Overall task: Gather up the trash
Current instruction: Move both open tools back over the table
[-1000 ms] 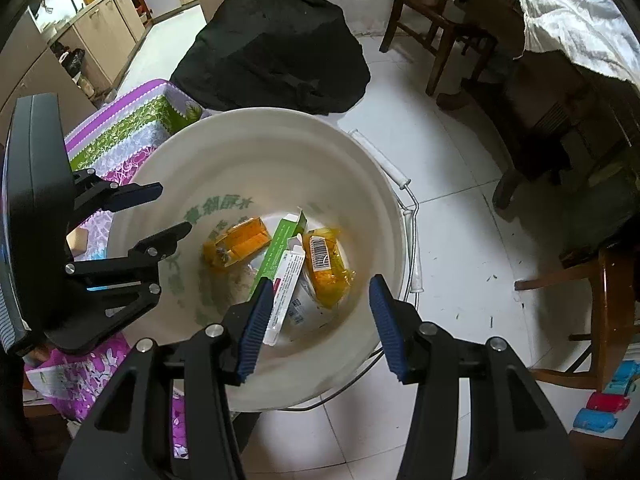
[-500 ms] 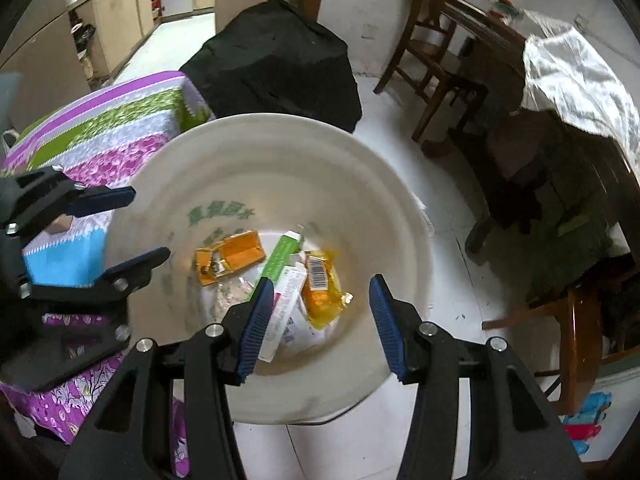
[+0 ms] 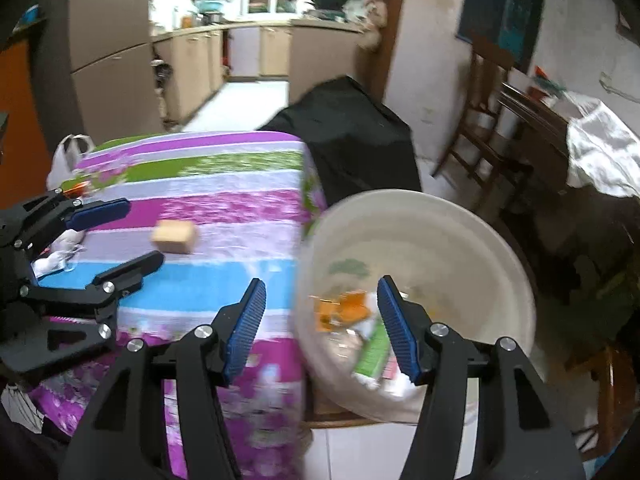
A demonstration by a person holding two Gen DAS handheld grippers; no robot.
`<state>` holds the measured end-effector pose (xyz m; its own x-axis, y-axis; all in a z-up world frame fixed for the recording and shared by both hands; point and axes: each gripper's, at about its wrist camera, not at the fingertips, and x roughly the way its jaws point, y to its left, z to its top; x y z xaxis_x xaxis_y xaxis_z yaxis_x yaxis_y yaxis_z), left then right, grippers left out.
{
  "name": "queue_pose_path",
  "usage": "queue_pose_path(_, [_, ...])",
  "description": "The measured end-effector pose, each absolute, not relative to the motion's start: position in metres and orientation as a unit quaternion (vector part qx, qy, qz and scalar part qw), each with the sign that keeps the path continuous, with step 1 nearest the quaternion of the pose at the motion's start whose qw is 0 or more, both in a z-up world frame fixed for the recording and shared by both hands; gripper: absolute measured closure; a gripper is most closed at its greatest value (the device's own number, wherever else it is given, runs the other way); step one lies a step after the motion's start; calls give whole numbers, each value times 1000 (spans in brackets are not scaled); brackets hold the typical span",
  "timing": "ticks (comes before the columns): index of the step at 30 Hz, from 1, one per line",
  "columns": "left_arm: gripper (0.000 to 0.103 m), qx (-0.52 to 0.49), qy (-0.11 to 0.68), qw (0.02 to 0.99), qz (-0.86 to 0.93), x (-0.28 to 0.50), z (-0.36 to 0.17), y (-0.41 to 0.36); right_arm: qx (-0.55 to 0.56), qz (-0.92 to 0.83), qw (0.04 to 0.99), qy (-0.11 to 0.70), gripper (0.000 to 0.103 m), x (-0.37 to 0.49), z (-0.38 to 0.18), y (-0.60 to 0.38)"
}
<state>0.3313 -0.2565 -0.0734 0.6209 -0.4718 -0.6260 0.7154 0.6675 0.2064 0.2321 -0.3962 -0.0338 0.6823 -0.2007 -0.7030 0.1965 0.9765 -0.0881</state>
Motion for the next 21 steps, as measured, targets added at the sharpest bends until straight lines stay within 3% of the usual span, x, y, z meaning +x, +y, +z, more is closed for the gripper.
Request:
queue_pose_path(12, [39, 154, 347, 898, -223, 345, -114, -66, 32, -23, 906, 421, 46, 261, -91, -309])
queue_pose_path(21, [35, 121, 371, 903, -179, 337, -134, 16, 28, -4, 900, 435, 46, 271, -113, -274])
